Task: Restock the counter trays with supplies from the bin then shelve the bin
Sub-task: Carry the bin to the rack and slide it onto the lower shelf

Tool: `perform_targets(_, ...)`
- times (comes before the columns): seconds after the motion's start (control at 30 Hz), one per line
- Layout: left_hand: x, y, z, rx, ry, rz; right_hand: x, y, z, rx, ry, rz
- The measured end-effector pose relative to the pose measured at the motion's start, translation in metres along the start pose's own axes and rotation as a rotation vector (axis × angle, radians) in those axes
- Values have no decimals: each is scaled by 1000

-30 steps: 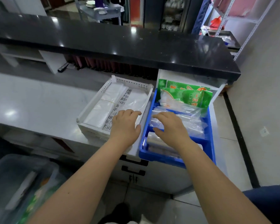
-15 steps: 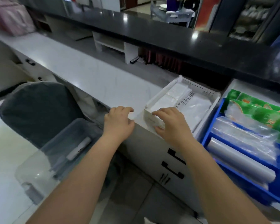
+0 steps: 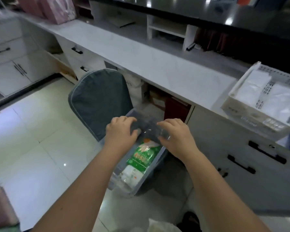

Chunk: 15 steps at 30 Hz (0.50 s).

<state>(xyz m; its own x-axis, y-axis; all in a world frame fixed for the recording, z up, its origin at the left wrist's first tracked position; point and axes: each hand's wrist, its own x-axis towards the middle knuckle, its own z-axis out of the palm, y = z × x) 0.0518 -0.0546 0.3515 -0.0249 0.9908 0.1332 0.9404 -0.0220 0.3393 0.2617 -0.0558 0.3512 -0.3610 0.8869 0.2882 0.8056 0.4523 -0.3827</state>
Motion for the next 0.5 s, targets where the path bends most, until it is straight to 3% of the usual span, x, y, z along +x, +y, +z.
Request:
perform_targets(0.17, 20, -37, 0, -29, -65, 28, 17, -22, 28, 7, -64, 80)
perform_targets(0.5, 89, -64, 25, 23, -174, 59, 76, -3, 72, 29, -99, 171)
